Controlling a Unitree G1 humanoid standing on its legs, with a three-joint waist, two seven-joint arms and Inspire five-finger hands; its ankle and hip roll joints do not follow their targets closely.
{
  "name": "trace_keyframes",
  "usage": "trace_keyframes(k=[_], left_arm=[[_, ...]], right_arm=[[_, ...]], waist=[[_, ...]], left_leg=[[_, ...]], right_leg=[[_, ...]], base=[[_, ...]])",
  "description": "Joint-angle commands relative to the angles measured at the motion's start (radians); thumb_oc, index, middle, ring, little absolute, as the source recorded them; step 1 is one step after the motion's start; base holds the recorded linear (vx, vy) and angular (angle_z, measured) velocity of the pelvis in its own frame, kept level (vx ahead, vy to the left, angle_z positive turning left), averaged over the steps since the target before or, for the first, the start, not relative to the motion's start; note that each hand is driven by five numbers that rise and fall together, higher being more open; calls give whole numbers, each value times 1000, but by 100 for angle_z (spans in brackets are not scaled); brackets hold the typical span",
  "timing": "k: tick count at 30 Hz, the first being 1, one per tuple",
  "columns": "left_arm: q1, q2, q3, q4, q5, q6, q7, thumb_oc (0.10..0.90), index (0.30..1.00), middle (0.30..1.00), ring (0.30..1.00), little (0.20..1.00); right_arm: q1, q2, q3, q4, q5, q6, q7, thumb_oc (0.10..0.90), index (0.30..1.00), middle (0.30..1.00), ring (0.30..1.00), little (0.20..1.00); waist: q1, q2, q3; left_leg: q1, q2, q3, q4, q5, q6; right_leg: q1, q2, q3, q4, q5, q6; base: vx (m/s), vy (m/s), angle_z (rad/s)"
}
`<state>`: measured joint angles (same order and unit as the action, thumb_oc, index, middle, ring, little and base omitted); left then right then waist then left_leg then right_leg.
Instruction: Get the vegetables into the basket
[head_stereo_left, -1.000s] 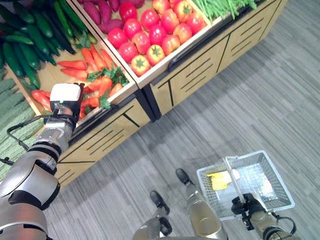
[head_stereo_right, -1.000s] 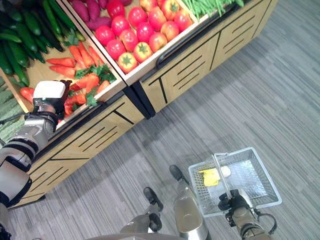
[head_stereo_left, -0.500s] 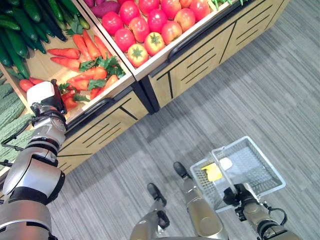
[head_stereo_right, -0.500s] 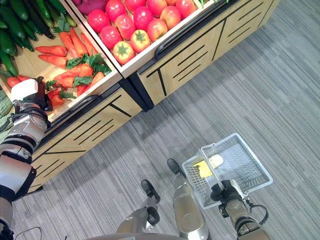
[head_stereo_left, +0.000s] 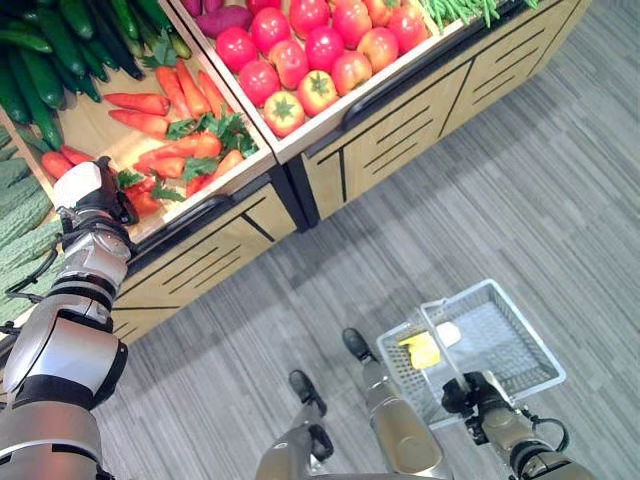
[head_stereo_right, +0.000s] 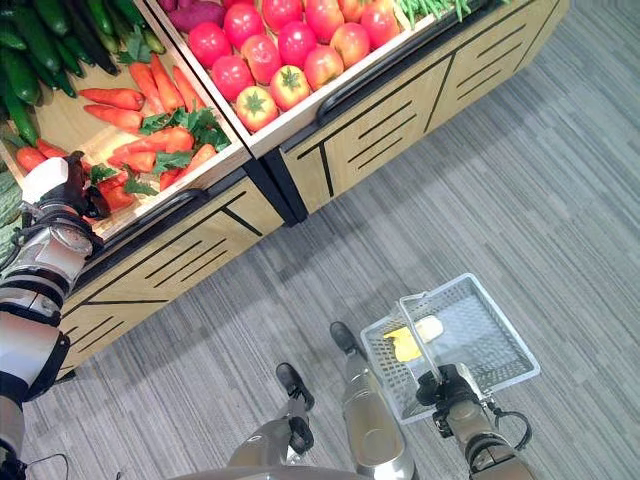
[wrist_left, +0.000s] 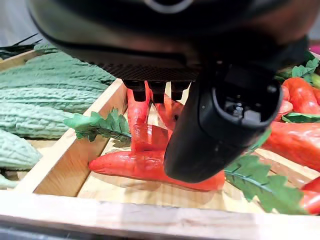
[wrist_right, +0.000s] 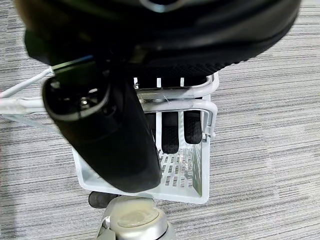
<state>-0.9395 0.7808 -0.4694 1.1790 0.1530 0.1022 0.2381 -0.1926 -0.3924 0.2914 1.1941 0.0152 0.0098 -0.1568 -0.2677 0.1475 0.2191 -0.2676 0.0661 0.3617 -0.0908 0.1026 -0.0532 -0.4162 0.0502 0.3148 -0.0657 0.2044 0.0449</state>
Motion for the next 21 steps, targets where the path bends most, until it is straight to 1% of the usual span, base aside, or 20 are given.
trace_keyframes(k=[1, 6, 11, 16, 21], left_arm=[[24, 6, 6, -33, -18, -12, -17, 900, 1000, 1000, 1000, 1000], [22, 24, -2, -89, -9, -17, -15, 900, 1000, 1000, 1000, 1000], [-31, 69, -42, -150, 18, -23, 3, 900, 1000, 1000, 1000, 1000], [-51, 83, -62, -192, 39, -26, 0, 900, 1000, 1000, 1000, 1000], [-79, 82, -81, -121, 48, -16, -29, 900, 1000, 1000, 1000, 1000]], right_arm=[[54, -20, 38, 27, 0, 10, 12, 400, 300, 300, 300, 300], [55, -23, 37, 30, -7, 13, 19, 400, 300, 300, 300, 300], [58, -20, 45, 36, -6, 11, 22, 400, 300, 300, 300, 300], [70, -20, 40, 62, -14, 16, 27, 400, 300, 300, 300, 300], [75, -24, 39, 70, -16, 19, 32, 400, 300, 300, 300, 300]], waist=[[7, 11, -45], [17, 10, -55], [28, 10, -61], [40, 9, -62], [38, 7, -63]], left_leg=[[54, 11, -87, 4, -24, -50], [63, 7, -103, 4, -21, -47], [55, 5, -114, 4, -18, -43], [55, 3, -117, 4, -14, -41], [51, 3, -120, 4, -11, -41]], right_leg=[[14, -31, -90, 32, -35, 65], [32, -36, -101, 31, -38, 61], [30, -39, -110, 29, -35, 61], [36, -42, -112, 26, -36, 60], [37, -43, -114, 23, -33, 60]], base=[[75, 5, 4], [-2, -3, 12], [-40, -7, 6], [-12, 1, 7], [0, 0, 0]])
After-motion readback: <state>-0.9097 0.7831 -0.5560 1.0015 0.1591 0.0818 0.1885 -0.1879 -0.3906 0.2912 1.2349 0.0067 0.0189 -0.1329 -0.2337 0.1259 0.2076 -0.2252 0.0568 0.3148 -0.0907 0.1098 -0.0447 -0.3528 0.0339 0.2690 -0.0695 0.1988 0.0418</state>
